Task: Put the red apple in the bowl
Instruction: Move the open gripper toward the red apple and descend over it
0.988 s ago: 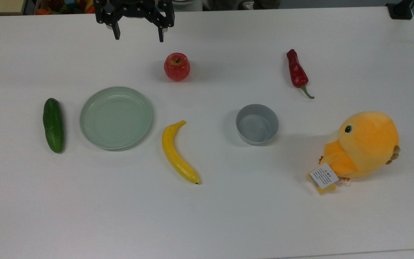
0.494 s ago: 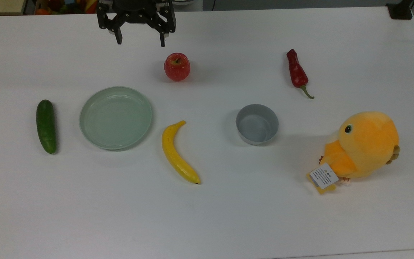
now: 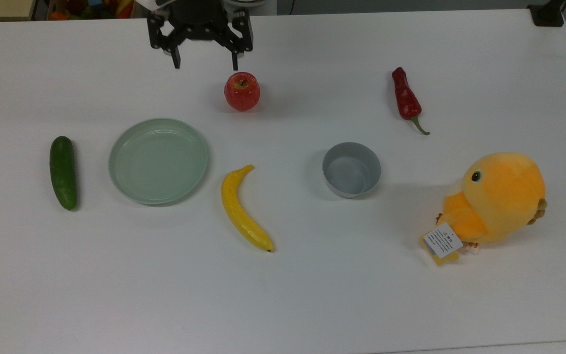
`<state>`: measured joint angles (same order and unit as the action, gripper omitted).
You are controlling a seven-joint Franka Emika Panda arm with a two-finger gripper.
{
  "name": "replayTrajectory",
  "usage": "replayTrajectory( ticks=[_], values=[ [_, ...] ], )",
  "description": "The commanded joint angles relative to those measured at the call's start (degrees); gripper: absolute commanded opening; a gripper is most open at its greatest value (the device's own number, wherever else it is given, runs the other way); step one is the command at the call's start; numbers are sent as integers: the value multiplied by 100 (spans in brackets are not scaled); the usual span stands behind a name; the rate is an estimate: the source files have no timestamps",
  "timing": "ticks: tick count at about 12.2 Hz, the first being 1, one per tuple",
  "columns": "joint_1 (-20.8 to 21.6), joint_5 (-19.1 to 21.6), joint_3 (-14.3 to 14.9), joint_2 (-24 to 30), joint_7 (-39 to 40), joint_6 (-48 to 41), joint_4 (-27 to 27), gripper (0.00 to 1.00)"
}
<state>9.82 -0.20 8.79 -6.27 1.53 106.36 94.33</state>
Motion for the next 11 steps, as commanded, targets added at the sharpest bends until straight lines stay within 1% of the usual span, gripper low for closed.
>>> replayTrajectory(
  ticks=[1, 2, 3, 5, 6, 8, 9, 11],
  values=[
    [55, -15, -219, 528, -65, 605, 1048, 100],
    [81, -76, -263, 896, -4, 605, 1600, 100],
    [142, -85, -324, 1161, 58, 605, 1962, 100],
    [134, -85, -325, 1418, 129, 605, 2447, 100],
    [126, -85, -325, 1427, 129, 631, 2693, 100],
    [73, -85, -325, 1331, 181, 745, 2949, 100],
    [64, -85, -325, 1287, 251, 754, 3046, 100],
    [64, -94, -325, 1112, 365, 833, 3073, 100]
  ],
)
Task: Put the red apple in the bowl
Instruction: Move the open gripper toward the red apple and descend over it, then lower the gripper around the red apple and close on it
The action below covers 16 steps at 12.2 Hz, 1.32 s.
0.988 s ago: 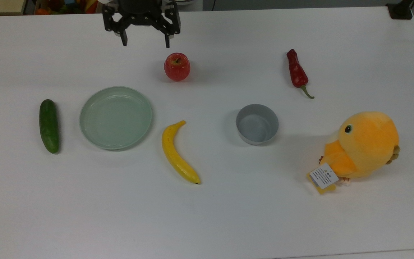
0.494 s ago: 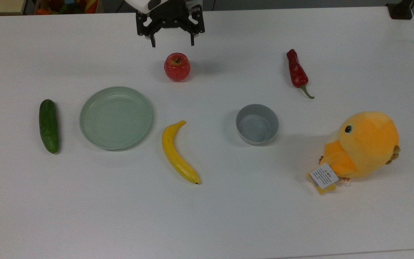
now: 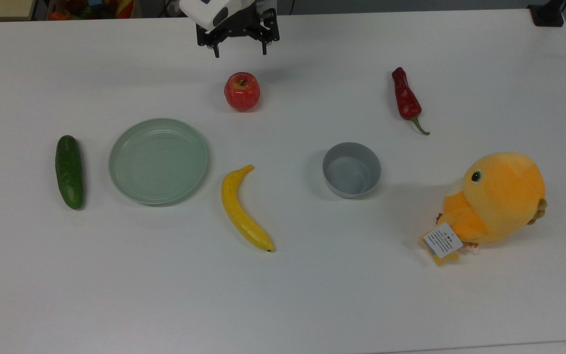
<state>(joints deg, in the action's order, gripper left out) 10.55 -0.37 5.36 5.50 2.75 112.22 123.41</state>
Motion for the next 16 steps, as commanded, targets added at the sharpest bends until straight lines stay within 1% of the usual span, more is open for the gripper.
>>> replayTrajectory(
  ticks=[1, 3, 7, 11, 13, 14, 15, 16],
  values=[
    [-10, -78, 18, -171, 244, 448, 166, 100],
    [25, -69, 18, -391, 235, 625, 166, 100],
    [43, -95, 18, -646, 279, 634, 157, 100],
    [43, -296, 18, -945, 393, 634, 78, 100],
    [52, -306, 18, -1041, 393, 643, 78, 100],
    [52, -358, 18, -1059, 367, 765, 69, 90],
    [52, -367, 18, -1060, 323, 932, 69, 51],
    [52, -368, 18, -1068, 314, 959, 69, 48]
  ],
)
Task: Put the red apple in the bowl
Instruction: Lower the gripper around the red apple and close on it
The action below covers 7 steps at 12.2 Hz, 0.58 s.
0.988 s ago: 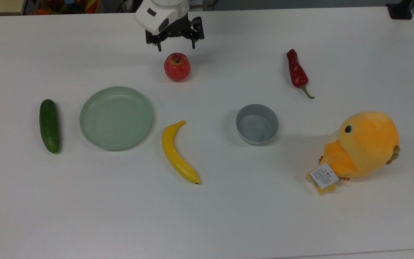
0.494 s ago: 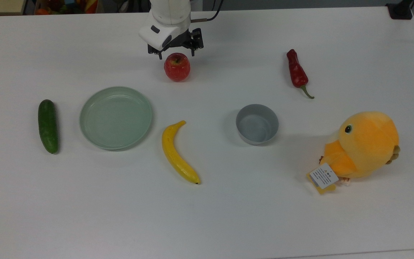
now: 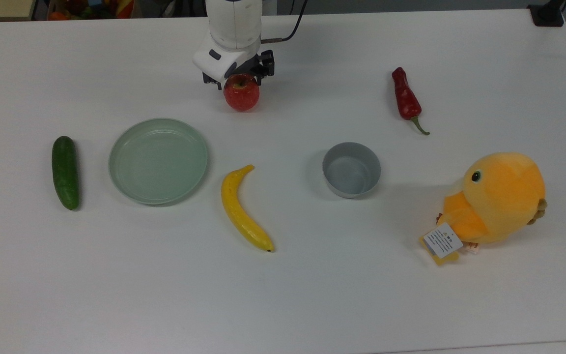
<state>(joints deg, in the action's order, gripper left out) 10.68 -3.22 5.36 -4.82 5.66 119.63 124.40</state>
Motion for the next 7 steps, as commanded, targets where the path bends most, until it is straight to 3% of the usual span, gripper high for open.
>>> replayTrajectory(
  ticks=[1, 7],
  values=[
    [40, -83, 18, -37, 23, 227, -30, 48],
    [49, -83, 18, 78, 14, 227, -169, 46]
  ],
)
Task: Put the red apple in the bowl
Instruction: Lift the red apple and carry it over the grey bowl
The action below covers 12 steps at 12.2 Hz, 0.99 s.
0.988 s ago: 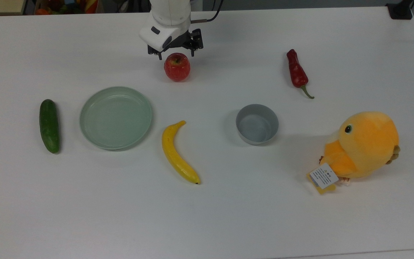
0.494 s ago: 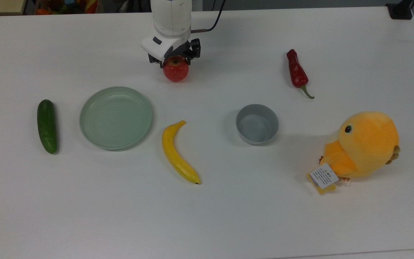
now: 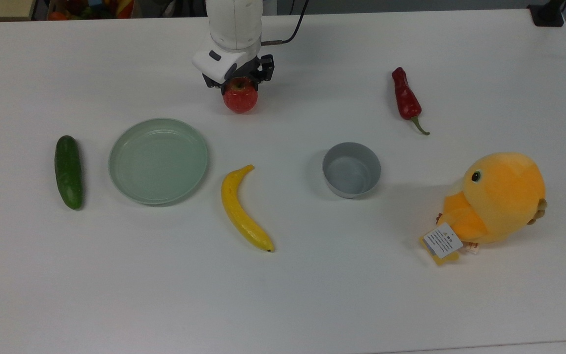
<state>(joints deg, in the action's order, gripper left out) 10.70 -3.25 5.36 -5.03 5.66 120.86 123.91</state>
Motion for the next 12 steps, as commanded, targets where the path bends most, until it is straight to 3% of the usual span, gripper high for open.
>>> replayTrajectory(
  ticks=[1, 4, 8, 10, 12],
  values=[
    [46, -9, 18, 90, -64, 113, -347, 46],
    [125, 306, 0, 73, -731, 453, -754, 47],
    [669, 448, -43, -207, -1926, 992, -1174, 47],
    [688, 440, -376, -689, -2409, 992, -1788, 48],
    [714, 431, -491, -1112, -2657, 992, -2202, 48]
  ],
)
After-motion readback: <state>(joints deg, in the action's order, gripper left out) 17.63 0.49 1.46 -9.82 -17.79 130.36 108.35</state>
